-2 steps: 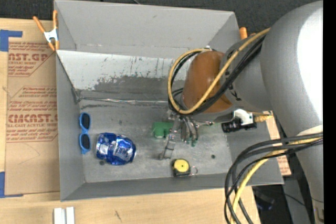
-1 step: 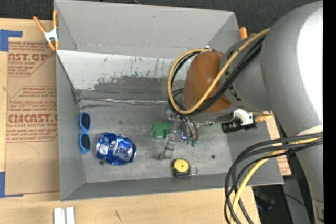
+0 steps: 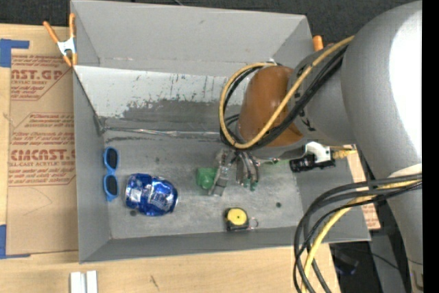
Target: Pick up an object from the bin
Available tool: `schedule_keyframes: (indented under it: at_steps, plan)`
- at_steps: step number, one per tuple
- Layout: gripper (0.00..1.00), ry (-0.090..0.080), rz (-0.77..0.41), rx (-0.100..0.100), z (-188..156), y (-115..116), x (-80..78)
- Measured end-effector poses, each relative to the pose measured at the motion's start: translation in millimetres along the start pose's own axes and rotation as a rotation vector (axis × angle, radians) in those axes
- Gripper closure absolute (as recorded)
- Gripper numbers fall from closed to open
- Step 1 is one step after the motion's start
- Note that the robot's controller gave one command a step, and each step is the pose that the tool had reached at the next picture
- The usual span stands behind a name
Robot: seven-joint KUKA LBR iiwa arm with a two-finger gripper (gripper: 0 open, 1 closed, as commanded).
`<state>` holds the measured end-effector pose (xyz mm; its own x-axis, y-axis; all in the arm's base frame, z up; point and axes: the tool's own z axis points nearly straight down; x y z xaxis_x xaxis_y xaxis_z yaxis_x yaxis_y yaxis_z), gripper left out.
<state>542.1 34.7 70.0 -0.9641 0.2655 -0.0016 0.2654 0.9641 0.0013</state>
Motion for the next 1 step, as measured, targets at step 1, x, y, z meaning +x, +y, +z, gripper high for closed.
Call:
schedule_keyframes:
  at_steps: [1]
  plan:
    - [1.0, -0.007, -0.001, -0.003, -93.9, 1.5, -2.1]
